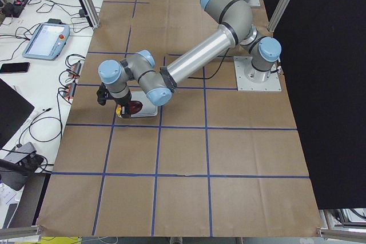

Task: Weigh mango
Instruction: 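Lift the mango with the left gripper and carry it over the scale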

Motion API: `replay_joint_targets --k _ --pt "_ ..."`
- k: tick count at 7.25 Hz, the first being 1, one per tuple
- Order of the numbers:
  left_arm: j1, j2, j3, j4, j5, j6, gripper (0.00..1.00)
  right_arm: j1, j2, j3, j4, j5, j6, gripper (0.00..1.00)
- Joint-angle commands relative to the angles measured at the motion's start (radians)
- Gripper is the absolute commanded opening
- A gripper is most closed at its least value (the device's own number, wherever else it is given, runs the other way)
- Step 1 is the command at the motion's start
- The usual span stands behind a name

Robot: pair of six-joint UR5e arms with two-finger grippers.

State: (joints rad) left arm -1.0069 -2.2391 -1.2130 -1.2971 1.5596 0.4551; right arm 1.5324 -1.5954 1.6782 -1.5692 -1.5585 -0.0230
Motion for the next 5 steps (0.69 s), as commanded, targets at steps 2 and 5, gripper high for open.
replay_joint_targets --k 2,5 --pt "-0.070 0.010 -0.148 0.120 0.000 -0.099 0.55 0.000 -0.002 0.000 0.000 0.000 0.000 1.00" --pt "-0.070 0.004 -0.149 0.119 0.007 -0.099 1.00 0.000 0.000 0.000 0.000 0.000 0.000 1.00"
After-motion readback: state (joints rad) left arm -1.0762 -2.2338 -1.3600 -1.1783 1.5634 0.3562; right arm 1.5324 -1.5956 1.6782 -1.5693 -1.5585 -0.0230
